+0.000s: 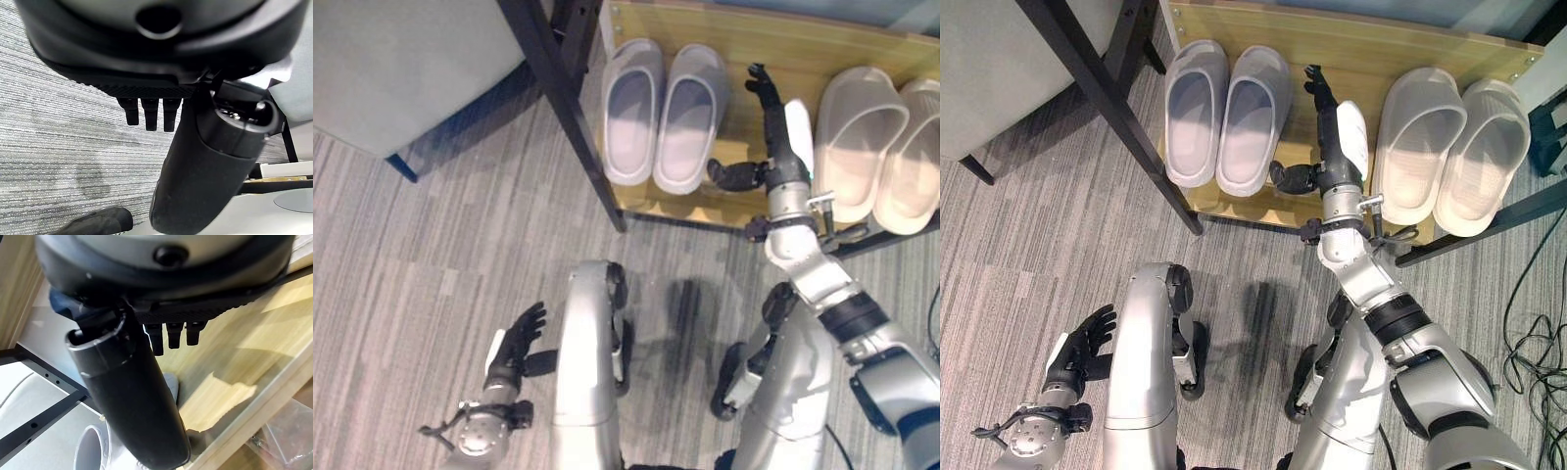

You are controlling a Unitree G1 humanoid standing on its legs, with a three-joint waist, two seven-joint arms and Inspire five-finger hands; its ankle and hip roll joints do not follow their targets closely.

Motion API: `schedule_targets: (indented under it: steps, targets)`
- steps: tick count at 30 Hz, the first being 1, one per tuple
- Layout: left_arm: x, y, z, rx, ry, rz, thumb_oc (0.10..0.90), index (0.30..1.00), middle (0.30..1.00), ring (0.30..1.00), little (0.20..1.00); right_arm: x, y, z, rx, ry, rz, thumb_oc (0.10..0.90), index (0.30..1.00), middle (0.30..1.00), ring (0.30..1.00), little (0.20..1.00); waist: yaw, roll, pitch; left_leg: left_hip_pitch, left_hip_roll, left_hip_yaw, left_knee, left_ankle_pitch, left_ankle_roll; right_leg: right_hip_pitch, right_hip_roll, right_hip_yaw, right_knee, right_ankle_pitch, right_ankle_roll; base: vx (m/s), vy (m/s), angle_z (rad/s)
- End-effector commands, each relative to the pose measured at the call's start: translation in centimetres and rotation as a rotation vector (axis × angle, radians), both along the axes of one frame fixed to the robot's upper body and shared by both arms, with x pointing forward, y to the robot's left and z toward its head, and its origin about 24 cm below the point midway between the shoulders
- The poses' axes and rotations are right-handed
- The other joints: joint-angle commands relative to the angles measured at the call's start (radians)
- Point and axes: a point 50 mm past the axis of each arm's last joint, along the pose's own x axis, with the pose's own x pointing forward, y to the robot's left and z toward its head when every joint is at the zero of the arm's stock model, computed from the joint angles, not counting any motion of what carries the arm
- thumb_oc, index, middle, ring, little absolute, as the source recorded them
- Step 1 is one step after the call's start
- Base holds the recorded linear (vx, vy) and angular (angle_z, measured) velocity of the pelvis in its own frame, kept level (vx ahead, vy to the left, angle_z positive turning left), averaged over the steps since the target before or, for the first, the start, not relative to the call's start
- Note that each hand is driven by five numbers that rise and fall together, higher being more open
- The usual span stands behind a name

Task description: Arrange the slippers neatly on the shoe rack.

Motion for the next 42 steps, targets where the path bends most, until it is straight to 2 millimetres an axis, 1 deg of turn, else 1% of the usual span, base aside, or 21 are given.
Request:
schedule_targets:
  steps: [1, 4, 6, 7, 11, 19, 23, 25, 26, 27, 28, 30, 31, 32, 33, 34, 37, 38, 39, 41, 42]
  targets:
    - [0.2, -0.2, 1.4, 0.003, -0.110, 0.008, 0.800, 0.900, 0.900, 0.900, 0.900, -1.9, 1.6, 7.7, -0.057, -0.326, 0.079, 0.800, 0.900, 0.900, 0.900, 0.900, 0.068, -0.016, -0.028, 0.016, -0.020, -0.106, -0.054, -0.067, -0.104, -0.038, -0.066, 0.095, 0.001, 0.080, 0.002, 0.00, 0.000, 0.00]
    - [0.1, -0.2, 1.4, 0.000, -0.109, 0.013, 0.800, 0.900, 0.900, 0.900, 0.900, -3.3, 1.0, 8.1, -0.091, -0.379, 0.089, 0.800, 0.900, 0.900, 0.900, 0.900, 0.057, -0.023, -0.028, 0.016, -0.018, -0.106, -0.054, -0.068, -0.105, -0.038, -0.065, 0.096, 0.000, 0.079, 0.004, 0.00, 0.000, 0.00]
    - [-0.1, -0.2, 1.3, -0.005, -0.105, 0.024, 0.800, 0.900, 0.900, 0.900, 0.900, -5.6, 0.1, 8.7, -0.127, -0.460, 0.105, 0.800, 0.900, 0.900, 0.900, 0.900, 0.042, -0.031, -0.028, 0.016, -0.019, -0.105, -0.049, -0.070, -0.106, -0.038, -0.061, 0.098, 0.001, 0.077, 0.006, 0.00, 0.000, 0.00]
    - [-0.2, -0.3, 1.3, -0.004, -0.104, 0.023, 0.800, 0.900, 0.900, 0.900, 0.900, -5.7, 0.1, 8.7, -0.127, -0.460, 0.104, 0.800, 0.900, 0.900, 0.900, 0.900, 0.043, -0.031, -0.028, 0.016, -0.020, -0.105, -0.049, -0.070, -0.106, -0.038, -0.062, 0.099, 0.001, 0.077, 0.006, 0.00, 0.000, 0.00]
    - [-0.4, -0.1, 1.3, 0.000, -0.105, 0.031, 0.800, 0.900, 0.900, 0.900, 0.900, -9.1, -0.6, 9.4, -0.197, -0.551, 0.161, 0.800, 0.900, 0.900, 0.900, 0.900, 0.021, -0.044, -0.028, 0.016, -0.018, -0.106, -0.041, -0.071, -0.108, -0.038, -0.061, 0.100, 0.005, 0.074, 0.010, 0.00, 0.000, 0.00]
    - [-0.7, 0.3, 1.5, -0.005, -0.119, 0.071, 0.800, 0.900, 0.900, 0.900, 0.900, -13.1, -0.3, 9.8, -0.203, -0.657, 0.280, 0.800, 0.900, 0.900, 0.900, 0.900, -0.001, -0.050, -0.028, 0.016, -0.014, -0.111, -0.037, -0.067, -0.111, -0.038, -0.056, 0.101, 0.006, 0.076, 0.012, 0.00, 0.004, -0.01]
    - [-0.2, 0.7, 1.5, 0.011, -0.130, 0.100, 0.800, 0.900, 0.900, 0.900, 0.900, -14.5, -0.3, 9.6, -0.222, -0.676, 0.324, 0.800, 0.900, 0.900, 0.900, 0.900, -0.006, -0.073, -0.028, 0.016, -0.016, -0.097, -0.096, -0.050, -0.112, -0.038, -0.038, 0.112, -0.046, 0.102, 0.013, 0.03, -0.034, -0.01]
    - [1.2, 0.8, 2.2, 0.015, -0.180, 0.100, 0.800, 0.900, 0.900, 0.900, 0.900, -15.0, -0.6, 10.1, -0.292, -0.683, 0.320, 0.800, 0.900, 0.900, 0.900, 0.900, -0.007, -0.100, -0.028, 0.016, -0.014, -0.073, -0.223, -0.003, -0.120, -0.036, -0.038, 0.096, -0.163, 0.144, 0.010, -0.15, -0.027, -0.09]
    - [3.5, 0.6, 3.7, 0.002, -0.264, 0.088, 0.800, 0.900, 0.900, 0.900, 0.900, -15.1, -1.2, 11.0, -0.369, -0.690, 0.281, 0.800, 0.900, 0.900, 0.900, 0.900, -0.011, -0.082, -0.028, 0.016, -0.027, -0.090, -0.397, 0.104, -0.124, 0.023, -0.032, 0.003, -0.358, 0.195, 0.019, -0.26, 0.043, -0.13]
    - [3.6, 0.6, 3.7, 0.001, -0.265, 0.086, 0.800, 0.900, 0.900, 0.900, 0.900, -15.2, -1.3, 11.0, -0.370, -0.690, 0.280, 0.800, 0.900, 0.900, 0.900, 0.900, -0.011, -0.078, -0.028, 0.016, -0.030, -0.092, -0.406, 0.113, -0.123, 0.027, -0.034, -0.004, -0.368, 0.203, 0.017, -0.33, 0.104, -0.04]
    - [4.9, 0.1, 4.5, -0.010, -0.308, 0.063, 0.800, 0.900, 0.900, 0.900, 0.900, -14.7, -1.4, 10.8, -0.384, -0.656, 0.280, 0.800, 0.900, 0.900, 0.900, 0.900, -0.020, -0.064, -0.055, 0.016, -0.029, -0.102, -0.506, 0.179, -0.118, 0.037, -0.029, -0.059, -0.482, 0.238, 0.020, -0.17, 0.069, 0.10]
    - [5.2, -0.4, 4.2, -0.032, -0.299, 0.035, 0.800, 0.900, 0.900, 0.900, 0.900, -13.6, -1.8, 9.6, -0.410, -0.560, 0.270, 0.800, 0.900, 0.900, 0.900, 0.900, -0.034, -0.060, -0.104, 0.051, -0.018, -0.102, -0.622, 0.226, -0.112, 0.077, -0.027, -0.106, -0.603, 0.268, 0.021, -0.15, 0.023, -0.06]
    - [5.2, -0.4, 4.2, -0.033, -0.299, 0.034, 0.800, 0.900, 0.900, 0.900, 0.900, -13.6, -1.8, 9.6, -0.410, -0.560, 0.270, 0.800, 0.900, 0.900, 0.900, 0.900, -0.034, -0.059, -0.103, 0.056, -0.020, -0.103, -0.632, 0.233, -0.112, 0.082, -0.028, -0.109, -0.612, 0.275, 0.019, -0.18, -0.042, -0.24]
    - [5.4, -0.8, 4.1, -0.035, -0.299, 0.002, 0.800, 0.900, 0.900, 0.900, 0.900, -12.7, -2.1, 8.1, -0.422, -0.471, 0.266, 0.800, 0.900, 0.900, 0.900, 0.900, -0.042, -0.061, -0.117, 0.139, -0.004, -0.091, -0.750, 0.268, -0.109, 0.161, -0.024, -0.144, -0.747, 0.312, 0.022, -0.15, -0.021, -0.07]
    - [5.4, -0.8, 4.1, -0.035, -0.298, 0.002, 0.800, 0.900, 0.900, 0.900, 0.900, -12.7, -2.1, 8.1, -0.422, -0.471, 0.267, 0.800, 0.900, 0.900, 0.900, 0.900, -0.042, -0.060, -0.114, 0.149, -0.005, -0.091, -0.761, 0.274, -0.108, 0.171, -0.023, -0.148, -0.757, 0.317, 0.021, -0.25, -0.071, 0.08]
    - [5.7, -1.4, 3.7, -0.052, -0.282, -0.031, 0.800, 0.900, 0.900, 0.900, 0.900, -11.2, -2.7, 5.9, -0.419, -0.346, 0.241, 0.800, 0.900, 0.900, 0.900, 0.900, -0.048, -0.064, -0.120, 0.238, 0.005, -0.083, -0.892, 0.317, -0.111, 0.260, -0.015, -0.189, -0.897, 0.355, 0.022, -0.18, -0.075, 0.09]
    - [6.0, -2.0, 3.1, -0.060, -0.251, -0.072, 0.800, 0.900, 0.900, 0.900, 0.900, -8.9, -3.8, 1.7, -0.405, -0.139, 0.190, 0.800, 0.900, 0.900, 0.900, 0.900, -0.054, -0.070, -0.131, 0.386, 0.006, -0.078, -1.114, 0.406, -0.113, 0.403, 0.013, -0.241, -1.134, 0.438, 0.020, -0.18, -0.110, 0.05]
    - [6.1, -2.3, 2.5, -0.064, -0.223, -0.086, 0.800, 0.900, 0.900, 0.900, 0.900, -7.8, -4.0, -1.1, -0.381, -0.017, 0.175, 0.800, 0.900, 0.900, 0.900, 0.900, -0.053, -0.077, -0.145, 0.456, 0.008, -0.079, -1.224, 0.452, -0.119, 0.477, 0.026, -0.265, -1.250, 0.476, 0.024, -0.13, -0.131, -0.08]
    - [6.0, -2.5, 2.1, -0.066, -0.204, -0.094, 0.800, 0.900, 0.900, 0.900, 0.900, -7.4, -4.0, -2.7, -0.389, 0.043, 0.163, 0.800, 0.900, 0.900, 0.900, 0.900, -0.052, -0.079, -0.150, 0.507, 0.012, -0.083, -1.289, 0.474, -0.116, 0.520, 0.035, -0.277, -1.310, 0.498, 0.028, -0.17, -0.118, 0.04]
    - [5.7, -3.1, 1.1, -0.083, -0.158, -0.123, 0.800, 0.900, 0.900, 0.900, 0.900, -6.7, -4.0, -8.4, -0.341, 0.255, 0.144, 0.800, 0.900, 0.900, 0.900, 0.900, -0.040, -0.082, -0.173, 0.673, 0.026, -0.093, -1.545, 0.606, -0.113, 0.675, 0.064, -0.338, -1.521, 0.597, 0.039, -0.12, -0.094, -0.01]
    - [5.7, -3.0, 1.1, -0.082, -0.157, -0.123, 0.800, 0.900, 0.900, 0.900, 0.900, -6.7, -3.9, -8.4, -0.340, 0.255, 0.145, 0.800, 0.900, 0.900, 0.900, 0.900, -0.041, -0.082, -0.165, 0.687, 0.027, -0.093, -1.555, 0.610, -0.113, 0.689, 0.065, -0.341, -1.531, 0.601, 0.039, 0.03, -0.110, 0.05]
